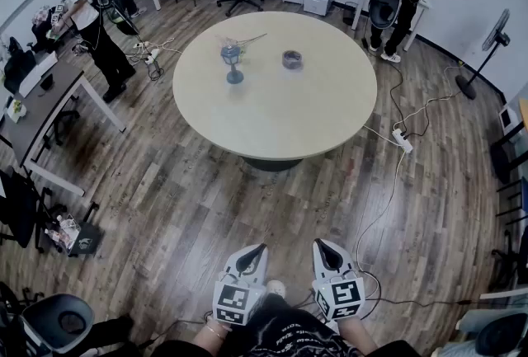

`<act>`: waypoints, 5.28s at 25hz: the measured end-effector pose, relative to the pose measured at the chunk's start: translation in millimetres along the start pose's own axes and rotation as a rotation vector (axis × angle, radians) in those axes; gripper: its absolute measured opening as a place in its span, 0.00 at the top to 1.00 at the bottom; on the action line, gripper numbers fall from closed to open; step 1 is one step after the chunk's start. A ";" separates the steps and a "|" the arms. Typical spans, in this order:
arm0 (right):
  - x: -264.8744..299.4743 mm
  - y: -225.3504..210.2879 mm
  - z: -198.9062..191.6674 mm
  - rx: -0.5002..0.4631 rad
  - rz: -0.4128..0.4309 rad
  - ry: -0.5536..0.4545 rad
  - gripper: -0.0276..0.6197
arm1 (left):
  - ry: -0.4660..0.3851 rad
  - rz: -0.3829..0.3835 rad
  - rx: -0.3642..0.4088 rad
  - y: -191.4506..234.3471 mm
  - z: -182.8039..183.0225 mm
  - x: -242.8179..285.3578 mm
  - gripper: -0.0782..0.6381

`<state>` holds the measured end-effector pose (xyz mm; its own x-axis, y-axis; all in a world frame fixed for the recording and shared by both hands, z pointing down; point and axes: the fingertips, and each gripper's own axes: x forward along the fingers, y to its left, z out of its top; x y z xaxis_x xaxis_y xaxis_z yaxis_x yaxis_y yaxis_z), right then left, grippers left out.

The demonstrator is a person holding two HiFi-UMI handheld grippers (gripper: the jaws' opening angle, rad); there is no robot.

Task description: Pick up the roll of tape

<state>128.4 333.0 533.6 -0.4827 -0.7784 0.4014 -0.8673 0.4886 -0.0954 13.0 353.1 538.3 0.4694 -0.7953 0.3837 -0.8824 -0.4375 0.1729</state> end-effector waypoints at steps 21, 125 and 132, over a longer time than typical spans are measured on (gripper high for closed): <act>-46.3 37.3 -11.9 -0.022 -0.032 -0.029 0.95 | -0.048 -0.005 0.034 -18.6 0.6 -45.5 0.86; 398.1 -168.2 179.5 -0.113 -0.175 0.017 0.54 | -0.080 -0.201 0.055 252.5 219.8 374.5 0.46; 421.1 -185.4 193.2 -0.009 -0.213 -0.007 0.54 | -0.067 -0.188 0.081 282.4 229.8 396.0 0.46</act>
<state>62.4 -161.5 544.3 -0.2897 -0.8669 0.4056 -0.9486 0.3164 -0.0014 -43.3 -181.8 530.5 0.6289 -0.7214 0.2900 -0.7751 -0.6108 0.1615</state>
